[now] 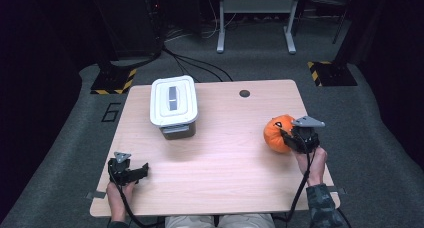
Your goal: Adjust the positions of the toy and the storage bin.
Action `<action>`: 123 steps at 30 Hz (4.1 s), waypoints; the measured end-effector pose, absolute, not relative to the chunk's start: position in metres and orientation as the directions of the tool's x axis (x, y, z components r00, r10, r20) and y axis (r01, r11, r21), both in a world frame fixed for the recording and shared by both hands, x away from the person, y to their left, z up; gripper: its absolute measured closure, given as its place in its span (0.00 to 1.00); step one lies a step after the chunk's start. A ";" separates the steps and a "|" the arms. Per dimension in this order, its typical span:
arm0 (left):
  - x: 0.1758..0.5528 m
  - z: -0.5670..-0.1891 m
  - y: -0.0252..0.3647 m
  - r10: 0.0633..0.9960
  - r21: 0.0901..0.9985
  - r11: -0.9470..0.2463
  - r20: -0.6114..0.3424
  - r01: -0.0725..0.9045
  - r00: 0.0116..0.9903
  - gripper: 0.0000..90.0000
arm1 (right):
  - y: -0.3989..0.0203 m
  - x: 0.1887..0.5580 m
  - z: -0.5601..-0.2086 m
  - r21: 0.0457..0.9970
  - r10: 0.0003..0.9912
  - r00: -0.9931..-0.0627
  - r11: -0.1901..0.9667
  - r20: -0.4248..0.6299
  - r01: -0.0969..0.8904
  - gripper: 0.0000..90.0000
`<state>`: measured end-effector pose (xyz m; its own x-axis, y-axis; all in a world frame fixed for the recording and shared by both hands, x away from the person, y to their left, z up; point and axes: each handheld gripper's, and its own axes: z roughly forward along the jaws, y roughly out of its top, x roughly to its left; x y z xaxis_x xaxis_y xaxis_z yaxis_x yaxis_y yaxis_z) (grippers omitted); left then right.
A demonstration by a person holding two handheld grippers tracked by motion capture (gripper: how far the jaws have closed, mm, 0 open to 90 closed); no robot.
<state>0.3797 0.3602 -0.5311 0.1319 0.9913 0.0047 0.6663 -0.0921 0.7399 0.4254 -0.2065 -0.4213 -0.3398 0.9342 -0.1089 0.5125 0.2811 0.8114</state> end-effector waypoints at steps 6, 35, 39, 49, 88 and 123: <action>0.380 -0.531 0.360 0.991 0.739 -0.090 0.002 0.667 0.131 0.10 | -0.212 0.433 -0.424 0.809 0.946 -0.307 0.261 -0.105 0.527 0.69; 0.380 -0.531 0.361 0.991 0.734 -0.089 -0.001 0.673 0.132 0.10 | -0.229 0.434 -0.438 0.830 0.963 -0.268 0.177 -0.035 0.529 0.16; 0.380 -0.531 0.361 0.991 0.734 -0.087 -0.004 0.673 0.134 0.10 | -0.222 0.417 -0.428 0.839 0.948 -0.317 0.206 -0.043 0.504 0.08; 0.381 -0.531 0.362 0.990 0.734 -0.092 -0.004 0.673 0.139 0.10 | -0.205 0.386 -0.435 0.841 0.905 -0.425 0.238 -0.010 0.486 0.00; 0.407 -0.473 0.345 0.971 0.756 -0.119 -0.046 0.643 0.234 0.05 | -0.147 0.383 -0.529 0.710 0.818 -0.575 0.408 -0.006 0.574 0.00; 0.484 -0.385 0.297 0.960 0.803 -0.156 -0.013 0.575 0.279 0.04 | -0.147 0.383 -0.529 0.710 0.821 -0.571 0.403 -0.002 0.577 0.00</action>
<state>0.4841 0.2973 -0.3845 0.2792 0.9601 -0.0133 0.5753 -0.1562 0.8029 0.3829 -0.1473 -0.5295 -0.5706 0.8212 -0.0019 0.5773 0.4028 0.7102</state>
